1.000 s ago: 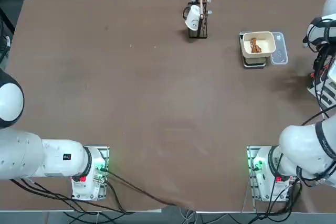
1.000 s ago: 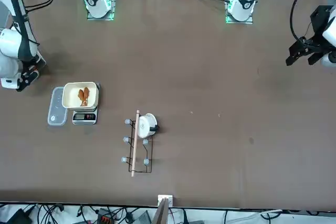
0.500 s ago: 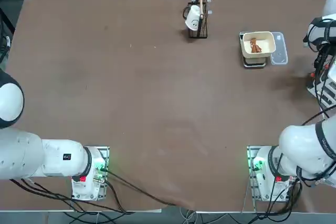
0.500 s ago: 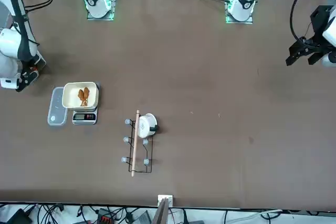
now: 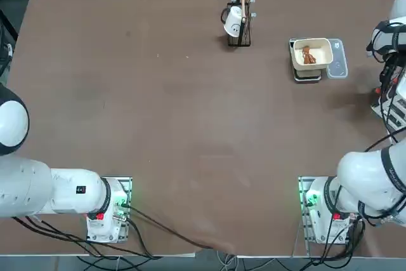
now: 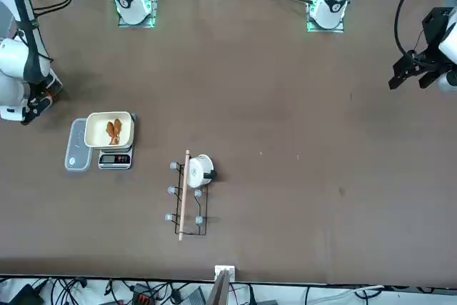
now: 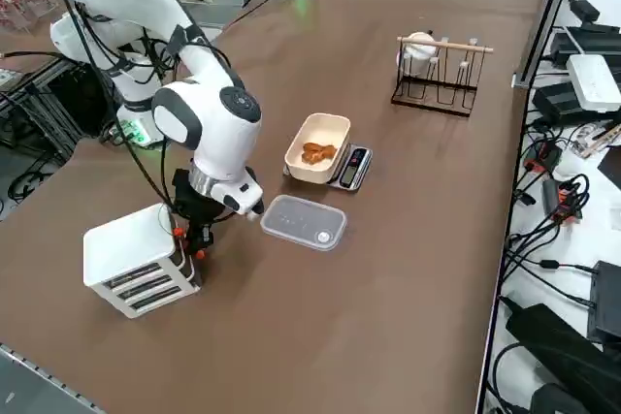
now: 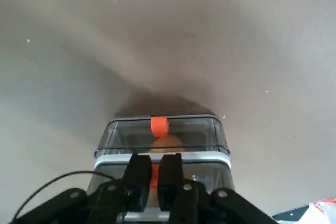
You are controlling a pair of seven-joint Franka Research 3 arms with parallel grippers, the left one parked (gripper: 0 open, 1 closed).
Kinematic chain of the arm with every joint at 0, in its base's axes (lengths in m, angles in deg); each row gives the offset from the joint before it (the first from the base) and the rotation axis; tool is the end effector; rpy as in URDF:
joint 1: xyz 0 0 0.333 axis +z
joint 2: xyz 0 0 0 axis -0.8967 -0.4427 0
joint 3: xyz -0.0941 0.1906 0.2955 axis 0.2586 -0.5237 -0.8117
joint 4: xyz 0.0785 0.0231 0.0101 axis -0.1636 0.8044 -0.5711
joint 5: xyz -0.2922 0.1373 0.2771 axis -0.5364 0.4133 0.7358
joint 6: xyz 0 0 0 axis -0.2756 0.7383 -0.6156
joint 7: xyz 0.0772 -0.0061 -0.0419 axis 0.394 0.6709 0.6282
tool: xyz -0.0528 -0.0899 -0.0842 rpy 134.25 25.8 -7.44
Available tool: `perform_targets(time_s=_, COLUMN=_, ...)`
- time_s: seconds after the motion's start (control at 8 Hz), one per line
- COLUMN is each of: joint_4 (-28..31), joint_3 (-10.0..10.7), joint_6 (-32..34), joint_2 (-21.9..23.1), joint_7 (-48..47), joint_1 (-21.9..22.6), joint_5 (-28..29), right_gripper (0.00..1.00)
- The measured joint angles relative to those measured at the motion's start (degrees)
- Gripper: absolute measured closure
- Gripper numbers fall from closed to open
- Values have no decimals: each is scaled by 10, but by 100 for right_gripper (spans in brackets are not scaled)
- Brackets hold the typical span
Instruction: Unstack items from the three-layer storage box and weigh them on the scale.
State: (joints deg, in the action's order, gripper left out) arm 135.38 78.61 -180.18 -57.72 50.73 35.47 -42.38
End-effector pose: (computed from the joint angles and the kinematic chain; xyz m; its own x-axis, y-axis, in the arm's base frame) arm 0.5054 -0.3228 0.2286 0.6393 0.5675 -0.5189 0.6577 -0.7532 -0.0134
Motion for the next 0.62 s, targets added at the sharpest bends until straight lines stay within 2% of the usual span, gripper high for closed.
perform_targets(time_s=0.38, joint_4=0, joint_3=-4, joint_6=0, joint_2=0, joint_7=0, joint_1=1, joint_5=1, right_gripper=88)
perform_targets(time_s=0.62, joint_4=-2, joint_3=-8, joint_6=0, joint_2=0, joint_7=-9, joint_1=25, joint_5=15, right_gripper=88)
